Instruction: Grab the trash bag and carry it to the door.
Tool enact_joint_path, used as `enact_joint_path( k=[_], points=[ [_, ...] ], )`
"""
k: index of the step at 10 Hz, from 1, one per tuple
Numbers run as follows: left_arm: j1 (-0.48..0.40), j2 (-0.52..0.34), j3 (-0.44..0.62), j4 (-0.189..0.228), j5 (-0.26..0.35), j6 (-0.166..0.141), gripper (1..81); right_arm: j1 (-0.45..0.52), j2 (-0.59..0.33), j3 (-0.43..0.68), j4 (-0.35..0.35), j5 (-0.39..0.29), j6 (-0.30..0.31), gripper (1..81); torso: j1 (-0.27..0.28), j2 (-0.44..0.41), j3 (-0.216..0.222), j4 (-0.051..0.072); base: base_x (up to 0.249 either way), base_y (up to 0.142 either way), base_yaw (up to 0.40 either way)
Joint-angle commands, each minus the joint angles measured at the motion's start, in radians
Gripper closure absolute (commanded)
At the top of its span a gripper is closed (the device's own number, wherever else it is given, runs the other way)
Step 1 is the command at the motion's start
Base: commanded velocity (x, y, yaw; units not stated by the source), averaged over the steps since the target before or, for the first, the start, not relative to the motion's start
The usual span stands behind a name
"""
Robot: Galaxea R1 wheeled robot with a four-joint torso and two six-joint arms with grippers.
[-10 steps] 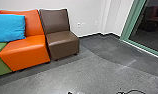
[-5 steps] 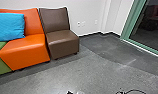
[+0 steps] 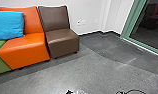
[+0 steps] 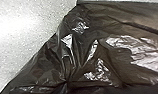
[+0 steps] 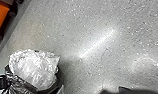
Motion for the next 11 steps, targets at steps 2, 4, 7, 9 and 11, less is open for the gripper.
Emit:
enact_joint_path(
  k=[2, 4, 7, 9, 11],
  points=[
    [-0.043, 0.002, -0.031, 0.015, 0.109, 0.001, 1.0, 0.102, -0.022, 0.012, 0.013, -0.044, 0.001, 1.0, 0.000, 0.000, -0.022, 0.000, 0.000, 0.000, 0.000],
    [-0.039, 0.014, -0.045, 0.015, 0.109, 0.008, 1.0, 0.102, -0.021, 0.012, 0.011, -0.044, 0.001, 1.0, 0.000, 0.000, -0.044, 0.000, 0.000, 0.000, 0.000],
    [-0.038, 0.016, -0.045, 0.015, 0.109, 0.009, 1.0, 0.097, -0.022, 0.012, 0.011, -0.044, 0.001, 1.0, 0.000, 0.000, -0.044, 0.000, 0.000, 0.000, 0.000],
    [-0.033, 0.014, -0.045, 0.015, 0.105, 0.009, 1.0, 0.097, -0.021, 0.012, 0.013, -0.044, 0.001, 1.0, 0.000, 0.000, -0.044, 0.000, 0.000, 0.000, 0.000],
    [-0.033, 0.014, -0.045, 0.015, 0.103, 0.009, 81.1, 0.097, -0.021, 0.012, 0.011, -0.044, 0.001, 1.0, 0.000, 0.000, -0.044, 0.000, 0.000, 0.000, 0.000]
  ],
)
